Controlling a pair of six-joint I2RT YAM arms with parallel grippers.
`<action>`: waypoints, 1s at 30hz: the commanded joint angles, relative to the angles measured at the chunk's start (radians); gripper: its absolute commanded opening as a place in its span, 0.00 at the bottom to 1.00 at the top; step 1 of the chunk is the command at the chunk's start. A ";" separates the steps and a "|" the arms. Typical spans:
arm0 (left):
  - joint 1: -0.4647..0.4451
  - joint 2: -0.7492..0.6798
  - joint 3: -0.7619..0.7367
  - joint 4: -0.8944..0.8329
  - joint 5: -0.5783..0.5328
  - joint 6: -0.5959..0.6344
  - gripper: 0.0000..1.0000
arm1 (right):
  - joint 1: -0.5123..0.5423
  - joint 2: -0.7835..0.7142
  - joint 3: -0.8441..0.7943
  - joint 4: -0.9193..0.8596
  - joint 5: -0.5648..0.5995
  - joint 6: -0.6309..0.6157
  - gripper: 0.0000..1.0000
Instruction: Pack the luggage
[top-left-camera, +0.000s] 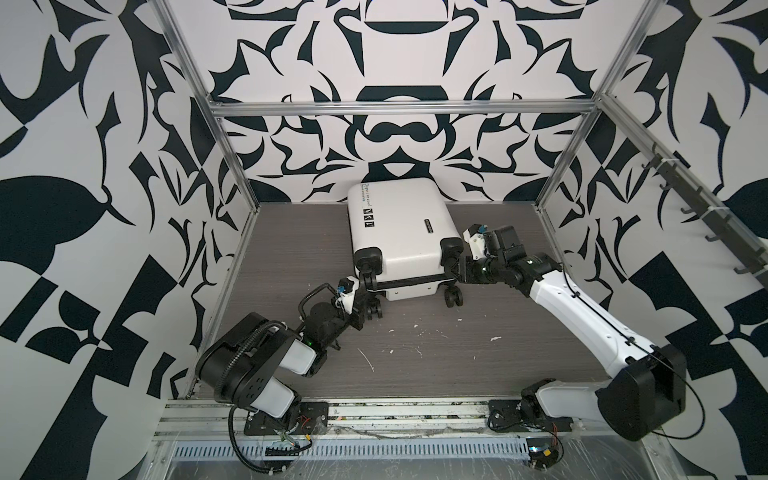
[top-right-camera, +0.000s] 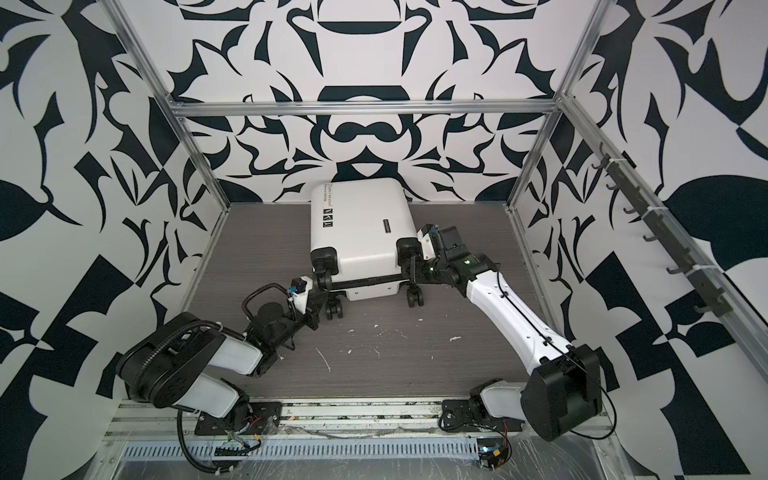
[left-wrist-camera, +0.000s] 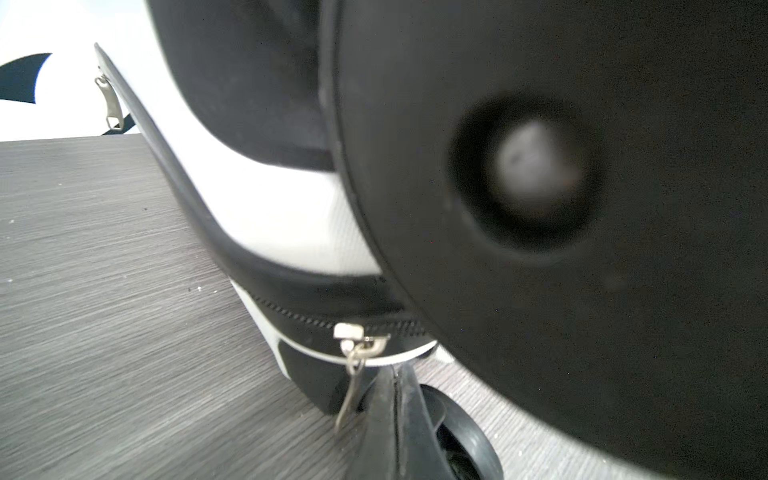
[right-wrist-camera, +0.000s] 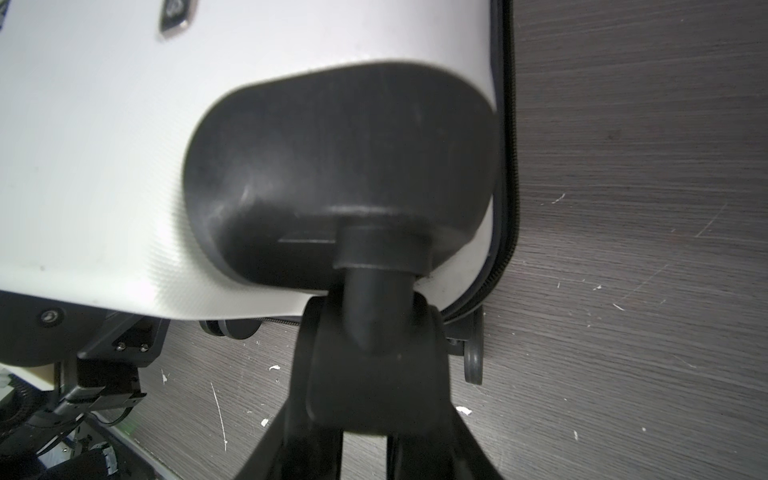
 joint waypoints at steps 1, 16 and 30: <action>0.008 -0.058 0.000 0.054 0.007 0.013 0.00 | 0.010 -0.011 0.023 0.016 -0.015 -0.013 0.32; 0.007 -0.323 -0.016 -0.291 -0.084 0.023 0.42 | 0.010 -0.021 0.013 0.033 -0.028 0.004 0.22; 0.008 -0.124 0.024 -0.152 -0.111 0.053 0.35 | 0.010 -0.021 0.007 0.062 -0.042 0.010 0.21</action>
